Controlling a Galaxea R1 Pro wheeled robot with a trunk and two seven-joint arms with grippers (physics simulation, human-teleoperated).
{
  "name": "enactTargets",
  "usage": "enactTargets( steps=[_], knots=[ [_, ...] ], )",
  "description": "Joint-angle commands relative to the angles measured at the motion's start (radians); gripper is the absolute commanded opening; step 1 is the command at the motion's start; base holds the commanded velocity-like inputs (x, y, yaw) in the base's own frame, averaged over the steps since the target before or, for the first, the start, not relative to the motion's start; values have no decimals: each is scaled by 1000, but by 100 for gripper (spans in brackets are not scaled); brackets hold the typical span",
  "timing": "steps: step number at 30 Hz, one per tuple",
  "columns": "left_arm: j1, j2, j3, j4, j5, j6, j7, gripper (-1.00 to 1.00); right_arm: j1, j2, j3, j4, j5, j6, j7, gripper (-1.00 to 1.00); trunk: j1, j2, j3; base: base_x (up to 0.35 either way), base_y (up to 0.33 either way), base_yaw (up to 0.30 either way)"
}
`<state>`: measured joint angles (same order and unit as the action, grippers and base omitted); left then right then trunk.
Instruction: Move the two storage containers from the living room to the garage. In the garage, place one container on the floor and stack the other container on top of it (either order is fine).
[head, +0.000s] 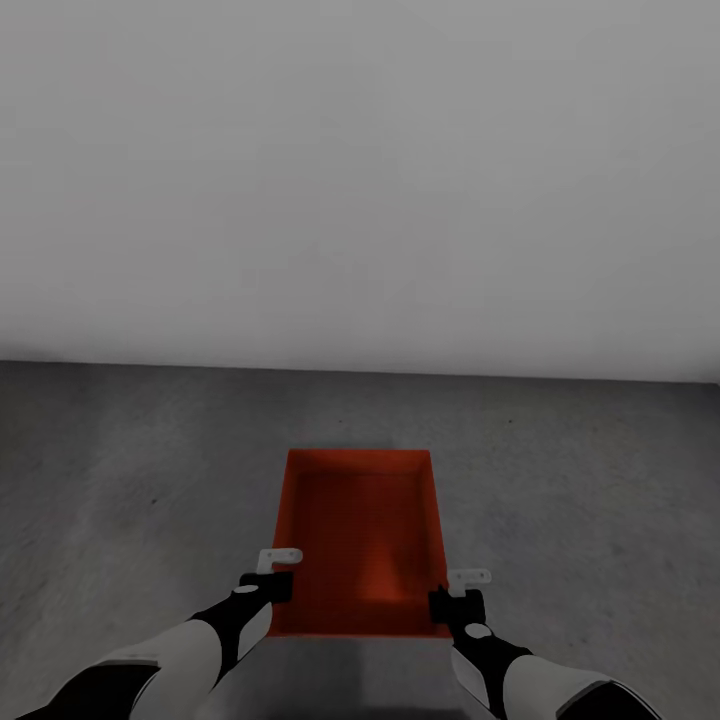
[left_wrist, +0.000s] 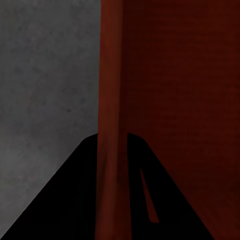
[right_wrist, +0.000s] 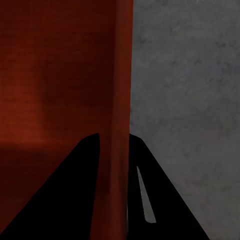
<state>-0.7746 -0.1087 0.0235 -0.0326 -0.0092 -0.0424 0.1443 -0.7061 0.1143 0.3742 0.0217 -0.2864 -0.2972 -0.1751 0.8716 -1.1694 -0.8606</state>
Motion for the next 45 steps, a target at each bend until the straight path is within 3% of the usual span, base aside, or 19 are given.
enactTargets(
  steps=[1,45],
  knots=[
    [0,40,35,3,2,-4,15,-100,-1,1,-47,-2,8,-43,0,-100,4,-8,-2,0,0,0],
    [0,40,35,3,2,-4,15,-100,-1,-1,-47,-2,7,-43,0,-100,173,-316,-132,0,0,0]
  ],
)
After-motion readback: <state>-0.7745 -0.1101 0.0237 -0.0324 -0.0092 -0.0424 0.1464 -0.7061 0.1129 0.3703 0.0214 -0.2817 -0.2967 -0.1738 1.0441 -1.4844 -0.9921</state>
